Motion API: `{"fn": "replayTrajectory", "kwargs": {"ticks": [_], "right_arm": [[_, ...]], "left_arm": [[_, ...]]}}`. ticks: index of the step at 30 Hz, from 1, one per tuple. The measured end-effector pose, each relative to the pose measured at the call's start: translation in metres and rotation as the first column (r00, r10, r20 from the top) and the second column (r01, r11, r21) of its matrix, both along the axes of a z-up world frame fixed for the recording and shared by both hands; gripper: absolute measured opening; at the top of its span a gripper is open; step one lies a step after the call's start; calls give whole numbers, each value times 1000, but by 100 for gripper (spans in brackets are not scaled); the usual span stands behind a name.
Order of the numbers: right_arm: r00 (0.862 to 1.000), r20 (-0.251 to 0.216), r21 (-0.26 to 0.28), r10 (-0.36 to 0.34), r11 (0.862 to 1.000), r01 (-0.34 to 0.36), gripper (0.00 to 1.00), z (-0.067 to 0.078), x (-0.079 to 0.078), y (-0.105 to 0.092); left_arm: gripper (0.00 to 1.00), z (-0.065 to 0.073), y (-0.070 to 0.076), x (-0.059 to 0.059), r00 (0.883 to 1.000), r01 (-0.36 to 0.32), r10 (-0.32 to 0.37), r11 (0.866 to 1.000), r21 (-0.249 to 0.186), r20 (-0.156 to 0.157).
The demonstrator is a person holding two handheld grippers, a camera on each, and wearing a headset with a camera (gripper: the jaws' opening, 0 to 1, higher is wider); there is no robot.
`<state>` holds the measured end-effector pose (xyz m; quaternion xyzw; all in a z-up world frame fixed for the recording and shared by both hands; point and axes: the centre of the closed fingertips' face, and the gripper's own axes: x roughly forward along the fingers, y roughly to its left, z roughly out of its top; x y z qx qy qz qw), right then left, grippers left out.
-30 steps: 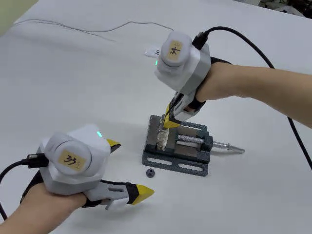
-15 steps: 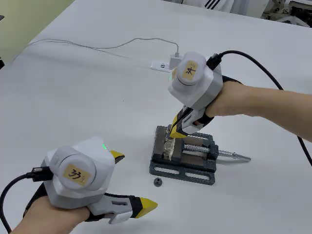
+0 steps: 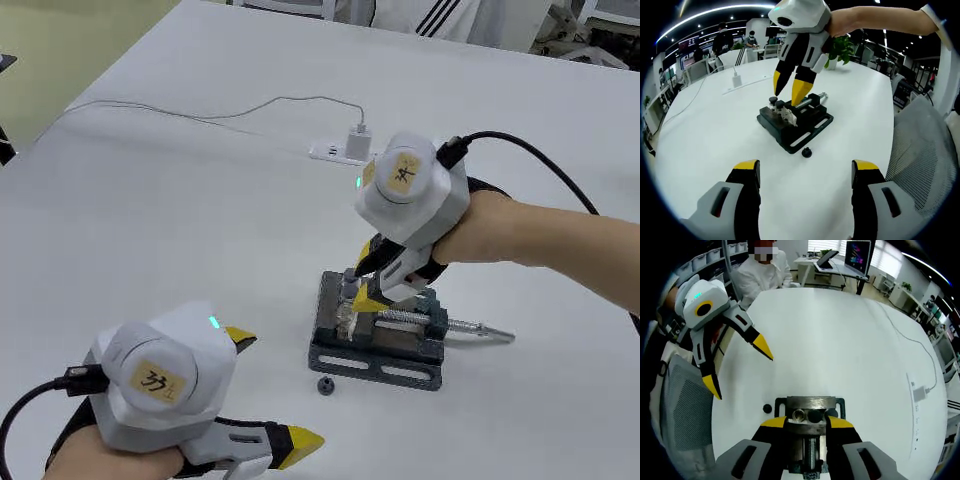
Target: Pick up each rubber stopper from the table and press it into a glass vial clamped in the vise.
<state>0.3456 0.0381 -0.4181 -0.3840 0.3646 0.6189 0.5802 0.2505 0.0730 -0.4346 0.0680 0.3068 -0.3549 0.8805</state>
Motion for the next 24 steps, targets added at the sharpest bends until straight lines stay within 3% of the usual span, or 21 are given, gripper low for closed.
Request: {"fn": "replayTrajectory", "kwargs": {"ticks": [9, 17, 20, 24], "right_arm": [[993, -42, 115, -106, 987, 111, 61, 2, -12, -10], [984, -35, 157, -174, 972, 177, 81, 3, -19, -24], [977, -27, 191, -213, 958, 214, 91, 5, -21, -28], [971, -38, 208, -237, 948, 239, 96, 5, -29, -36]], "left_arm": [[73, -1, 0, 0, 1000, 10, -10, 1000, 7, -3], [72, -2, 2, -1, 1000, 21, -21, 1000, 19, -6], [72, -2, 3, 0, 1000, 27, -27, 999, 25, -4], [72, -1, 3, 1, 999, 33, -33, 999, 31, -5]]}}
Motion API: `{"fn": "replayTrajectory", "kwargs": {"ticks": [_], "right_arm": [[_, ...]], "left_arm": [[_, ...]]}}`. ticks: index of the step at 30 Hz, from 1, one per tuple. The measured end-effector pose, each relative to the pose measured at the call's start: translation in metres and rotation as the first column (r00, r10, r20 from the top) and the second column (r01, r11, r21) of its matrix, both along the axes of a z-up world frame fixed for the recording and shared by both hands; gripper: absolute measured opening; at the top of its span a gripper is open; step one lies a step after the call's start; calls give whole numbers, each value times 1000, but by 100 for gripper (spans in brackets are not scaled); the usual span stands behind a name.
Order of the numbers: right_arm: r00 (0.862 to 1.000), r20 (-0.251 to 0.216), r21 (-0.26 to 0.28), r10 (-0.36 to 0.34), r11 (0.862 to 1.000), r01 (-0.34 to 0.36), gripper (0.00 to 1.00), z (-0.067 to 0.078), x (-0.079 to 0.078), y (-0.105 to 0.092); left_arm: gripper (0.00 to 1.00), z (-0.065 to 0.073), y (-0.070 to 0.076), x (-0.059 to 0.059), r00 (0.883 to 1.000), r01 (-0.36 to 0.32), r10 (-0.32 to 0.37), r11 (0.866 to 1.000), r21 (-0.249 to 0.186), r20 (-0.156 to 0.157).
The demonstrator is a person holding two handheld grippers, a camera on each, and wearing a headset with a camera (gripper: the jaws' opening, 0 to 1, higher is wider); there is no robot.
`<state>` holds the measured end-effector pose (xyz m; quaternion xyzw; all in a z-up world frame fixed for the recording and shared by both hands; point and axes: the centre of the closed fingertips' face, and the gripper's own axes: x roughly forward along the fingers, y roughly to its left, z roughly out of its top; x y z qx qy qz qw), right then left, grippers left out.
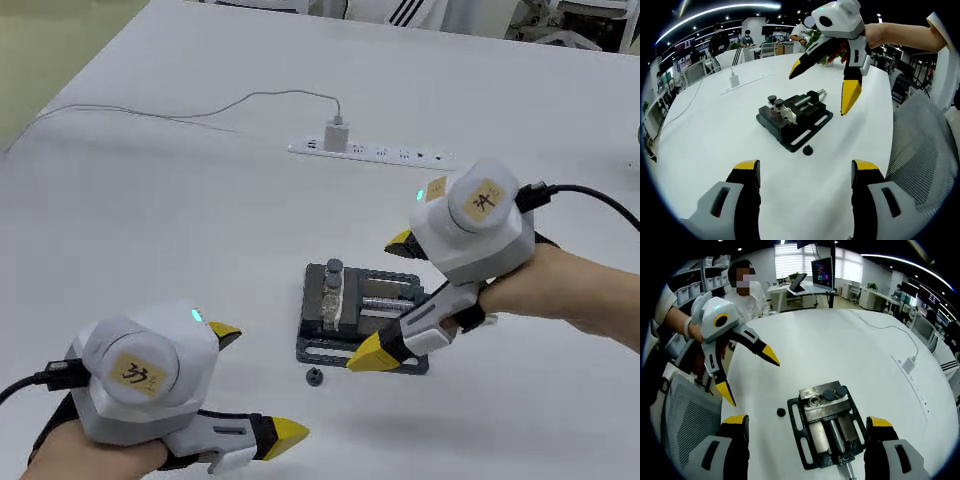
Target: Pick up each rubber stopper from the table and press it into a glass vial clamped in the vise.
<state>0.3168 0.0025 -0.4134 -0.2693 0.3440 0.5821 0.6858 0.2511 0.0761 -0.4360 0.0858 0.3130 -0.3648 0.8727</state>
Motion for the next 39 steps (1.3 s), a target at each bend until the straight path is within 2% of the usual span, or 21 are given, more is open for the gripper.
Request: {"fn": "replayTrajectory", "kwargs": {"ticks": [6, 10, 15, 26, 31, 34, 39], "right_arm": [[1000, 1, -26, -17, 1000, 17, 99, -7, -15, -23], [999, -13, 0, -48, 999, 48, 99, -8, -24, -32], [998, -8, 30, -62, 998, 62, 99, -11, -34, -45], [991, -14, 119, -133, 984, 134, 99, -10, -47, -70], [989, 5, 140, -149, 979, 147, 99, -8, -48, -79], [988, -5, 136, -155, 979, 154, 99, -10, -51, -85], [987, -3, 138, -163, 977, 162, 99, -9, -55, -92]], "left_arm": [[72, -2, 3, -4, 1000, 15, -15, 1000, 21, -7], [72, 0, 5, -4, 1000, 19, -19, 999, 28, -6], [71, -1, 8, -3, 1000, 28, -27, 998, 48, -8], [67, 0, 9, -1, 999, 53, -52, 995, 86, -16], [64, -1, 8, -1, 998, 65, -62, 993, 102, -25], [60, -1, 6, 0, 997, 80, -78, 991, 111, -23], [56, -4, 2, 3, 992, 121, -116, 980, 156, -39]]}}
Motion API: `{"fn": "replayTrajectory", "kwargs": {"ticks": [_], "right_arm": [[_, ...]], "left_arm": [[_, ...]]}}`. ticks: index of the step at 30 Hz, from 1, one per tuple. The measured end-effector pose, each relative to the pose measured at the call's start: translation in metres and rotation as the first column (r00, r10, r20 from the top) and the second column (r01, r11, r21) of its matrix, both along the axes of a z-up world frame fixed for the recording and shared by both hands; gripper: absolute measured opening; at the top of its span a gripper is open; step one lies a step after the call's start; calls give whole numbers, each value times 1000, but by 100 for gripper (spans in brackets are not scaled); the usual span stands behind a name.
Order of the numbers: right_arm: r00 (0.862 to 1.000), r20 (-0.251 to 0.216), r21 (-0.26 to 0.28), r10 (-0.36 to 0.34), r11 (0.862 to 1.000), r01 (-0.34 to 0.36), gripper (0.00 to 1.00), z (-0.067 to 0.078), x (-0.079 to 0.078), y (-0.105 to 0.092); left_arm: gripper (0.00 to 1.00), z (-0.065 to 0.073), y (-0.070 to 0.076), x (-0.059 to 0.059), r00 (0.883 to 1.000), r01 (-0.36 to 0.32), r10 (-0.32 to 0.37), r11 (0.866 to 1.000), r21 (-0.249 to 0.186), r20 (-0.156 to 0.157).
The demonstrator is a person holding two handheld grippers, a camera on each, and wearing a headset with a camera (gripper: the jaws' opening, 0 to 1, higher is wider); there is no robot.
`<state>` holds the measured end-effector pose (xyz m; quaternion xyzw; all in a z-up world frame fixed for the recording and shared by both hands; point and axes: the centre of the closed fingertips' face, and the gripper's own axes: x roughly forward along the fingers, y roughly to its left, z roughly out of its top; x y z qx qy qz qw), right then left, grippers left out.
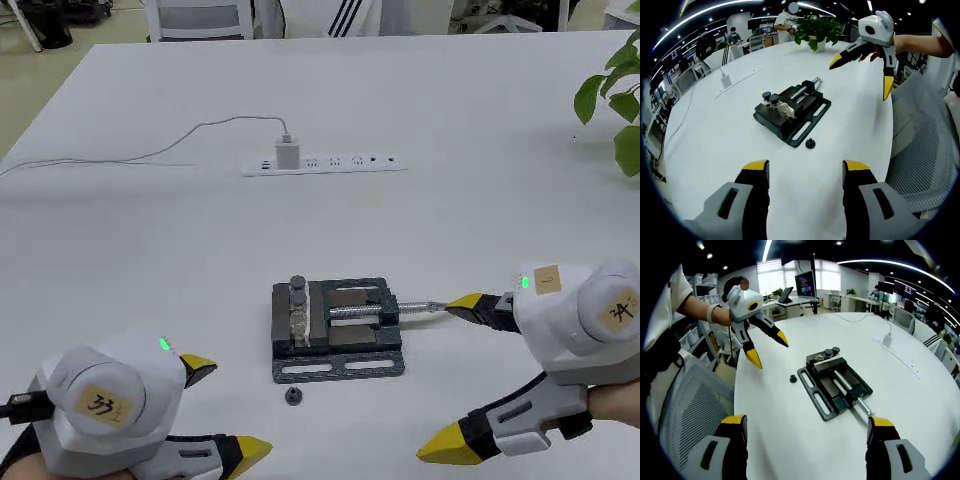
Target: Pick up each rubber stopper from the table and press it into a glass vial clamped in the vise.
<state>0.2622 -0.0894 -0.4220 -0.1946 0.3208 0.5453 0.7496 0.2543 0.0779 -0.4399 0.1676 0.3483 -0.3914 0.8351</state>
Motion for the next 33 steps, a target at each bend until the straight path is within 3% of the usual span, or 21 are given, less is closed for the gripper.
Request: {"fn": "replayTrajectory", "kwargs": {"ticks": [6, 16, 23, 29, 33], "right_arm": [[1000, 3, -6, 1, 1000, -1, 99, -2, -5, -4], [1000, -1, -8, -4, 1000, 4, 98, -4, -9, -8], [1000, -4, 0, -14, 1000, 14, 97, -3, -10, -11], [1000, -10, -1, -13, 1000, 13, 96, -7, -17, -13], [1000, -16, 2, -23, 1000, 23, 96, -9, -18, -17]], "left_arm": [[45, 1, -8, 8, 996, 91, -90, 994, 68, -14], [28, -4, -19, 16, 970, 236, -222, 961, 143, -103], [19, -12, -25, 18, 942, 321, -291, 927, 194, -166], [16, -22, -31, 23, 919, 382, -342, 897, 224, -196], [13, -26, -35, 21, 902, 419, -373, 877, 234, -217]]}}
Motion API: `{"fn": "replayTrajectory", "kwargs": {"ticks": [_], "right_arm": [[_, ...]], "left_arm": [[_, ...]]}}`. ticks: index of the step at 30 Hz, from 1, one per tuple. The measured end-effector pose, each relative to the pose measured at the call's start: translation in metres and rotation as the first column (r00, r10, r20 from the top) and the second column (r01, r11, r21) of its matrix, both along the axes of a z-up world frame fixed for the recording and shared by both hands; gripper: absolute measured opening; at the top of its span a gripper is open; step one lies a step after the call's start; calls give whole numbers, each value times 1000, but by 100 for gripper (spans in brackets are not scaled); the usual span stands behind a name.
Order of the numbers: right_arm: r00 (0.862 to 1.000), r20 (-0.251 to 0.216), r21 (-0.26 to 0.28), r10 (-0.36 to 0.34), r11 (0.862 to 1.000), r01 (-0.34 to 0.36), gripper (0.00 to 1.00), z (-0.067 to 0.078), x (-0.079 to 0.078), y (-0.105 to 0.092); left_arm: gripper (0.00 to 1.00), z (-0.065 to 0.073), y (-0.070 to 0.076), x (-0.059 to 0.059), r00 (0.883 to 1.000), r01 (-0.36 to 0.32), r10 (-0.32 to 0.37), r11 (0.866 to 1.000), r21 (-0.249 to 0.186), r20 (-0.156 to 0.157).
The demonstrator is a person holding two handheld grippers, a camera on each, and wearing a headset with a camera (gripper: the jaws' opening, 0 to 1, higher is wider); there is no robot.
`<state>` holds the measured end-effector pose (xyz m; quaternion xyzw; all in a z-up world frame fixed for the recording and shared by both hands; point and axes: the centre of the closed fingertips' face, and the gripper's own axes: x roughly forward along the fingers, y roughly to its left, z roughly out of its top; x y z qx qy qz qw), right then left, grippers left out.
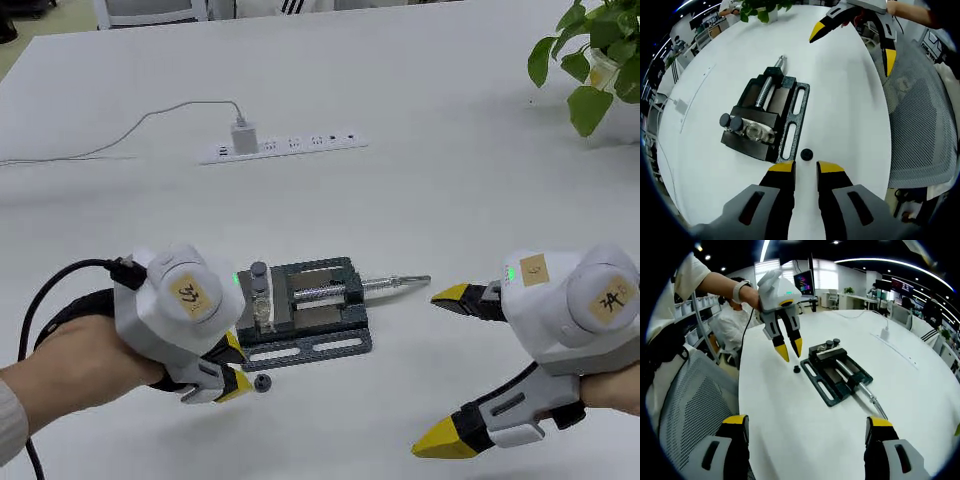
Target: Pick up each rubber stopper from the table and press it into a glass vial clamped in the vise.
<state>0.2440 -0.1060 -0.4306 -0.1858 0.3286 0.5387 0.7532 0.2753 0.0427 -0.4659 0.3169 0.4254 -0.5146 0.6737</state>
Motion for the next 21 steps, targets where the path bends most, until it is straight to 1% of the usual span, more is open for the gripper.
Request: {"fn": "replayTrajectory", "kwargs": {"ticks": [5, 8, 13, 15, 18, 21], "right_arm": [[1000, -5, 8, -14, 1000, 14, 95, -1, -2, -2], [1000, -9, 10, -20, 1000, 20, 95, -2, -3, -3], [1000, -15, 14, -25, 1000, 25, 94, -3, -7, -6], [999, -17, 15, -29, 999, 29, 94, -3, -8, -9], [999, -21, 18, -39, 999, 39, 94, -4, -8, -11], [999, -27, 18, -44, 999, 44, 94, -6, -9, -13]], "left_arm": [[10, -4, -6, -2, 1000, 24, -24, 1000, 14, -12], [9, -9, -8, -2, 999, 47, -47, 998, 37, -18], [8, -12, -11, -1, 998, 48, -47, 998, 44, -29], [7, -14, -10, 1, 999, 38, -36, 997, 62, -30], [6, -15, -12, 2, 999, 37, -35, 998, 59, -38], [6, -15, -13, 1, 998, 47, -44, 997, 66, -46]]}}
